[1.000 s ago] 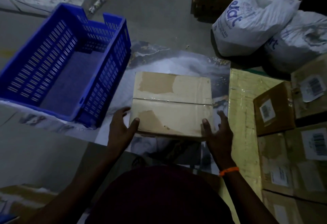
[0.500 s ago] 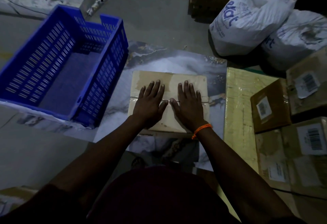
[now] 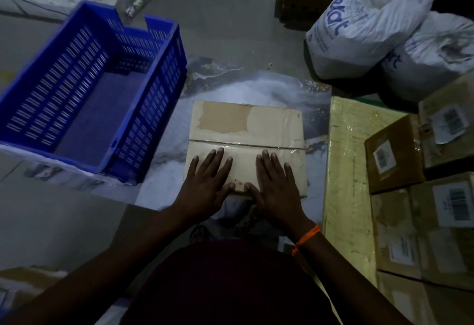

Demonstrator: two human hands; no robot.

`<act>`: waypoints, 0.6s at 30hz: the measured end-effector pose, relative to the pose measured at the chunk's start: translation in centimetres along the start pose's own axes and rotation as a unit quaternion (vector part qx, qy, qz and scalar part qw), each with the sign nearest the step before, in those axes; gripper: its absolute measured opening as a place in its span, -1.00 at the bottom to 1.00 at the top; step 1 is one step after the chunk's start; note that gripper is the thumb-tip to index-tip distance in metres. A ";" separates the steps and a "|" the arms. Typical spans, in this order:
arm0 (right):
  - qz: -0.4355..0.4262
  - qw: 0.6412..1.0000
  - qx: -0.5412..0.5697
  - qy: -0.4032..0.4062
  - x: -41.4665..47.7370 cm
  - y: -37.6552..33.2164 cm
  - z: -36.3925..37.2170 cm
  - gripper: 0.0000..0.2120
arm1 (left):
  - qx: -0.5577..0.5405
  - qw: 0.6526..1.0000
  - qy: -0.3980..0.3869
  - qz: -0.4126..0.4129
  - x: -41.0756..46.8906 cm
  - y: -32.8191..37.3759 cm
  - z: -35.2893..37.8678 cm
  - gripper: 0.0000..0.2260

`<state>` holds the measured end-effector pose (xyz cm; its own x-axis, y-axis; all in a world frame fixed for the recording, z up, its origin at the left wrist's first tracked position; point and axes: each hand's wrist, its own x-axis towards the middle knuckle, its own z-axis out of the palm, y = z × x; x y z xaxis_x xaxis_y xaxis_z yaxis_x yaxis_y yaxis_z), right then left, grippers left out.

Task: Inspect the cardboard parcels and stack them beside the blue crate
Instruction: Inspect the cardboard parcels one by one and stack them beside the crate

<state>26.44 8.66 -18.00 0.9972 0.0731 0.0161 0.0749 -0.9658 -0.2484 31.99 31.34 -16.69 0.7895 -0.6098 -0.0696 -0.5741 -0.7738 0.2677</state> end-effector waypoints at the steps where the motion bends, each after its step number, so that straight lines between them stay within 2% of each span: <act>1: -0.002 1.000 -0.009 0.004 -0.3 0.1 0.2 -0.27 | 0.012 1.000 0.005 0.008 -0.3 -0.3 0.4 -0.36; 6: -0.005 1.000 -0.025 -0.001 -0.2 0.2 0.4 -0.27 | 0.035 0.999 0.033 0.011 -0.3 -0.4 1.3 -0.41; 13: 0.005 0.999 -0.024 -0.020 0.0 0.3 0.7 -0.25 | 0.027 0.999 0.032 -0.001 -0.2 -0.4 1.5 -0.40; 16: -0.008 0.999 0.006 -0.031 0.4 0.7 0.3 -0.25 | 0.001 0.999 0.031 -0.007 0.1 -0.4 0.9 -0.40; 18: -0.007 0.998 0.058 -0.013 1.3 1.7 -0.6 -0.28 | -0.031 0.997 0.064 -0.005 0.7 -0.9 -0.2 -0.44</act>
<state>27.84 6.98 -17.79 0.9956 0.0934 -0.0045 0.0856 -0.9296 -0.3584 33.11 31.60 -16.80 0.8190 -0.5717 0.0490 -0.5540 -0.7657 0.3266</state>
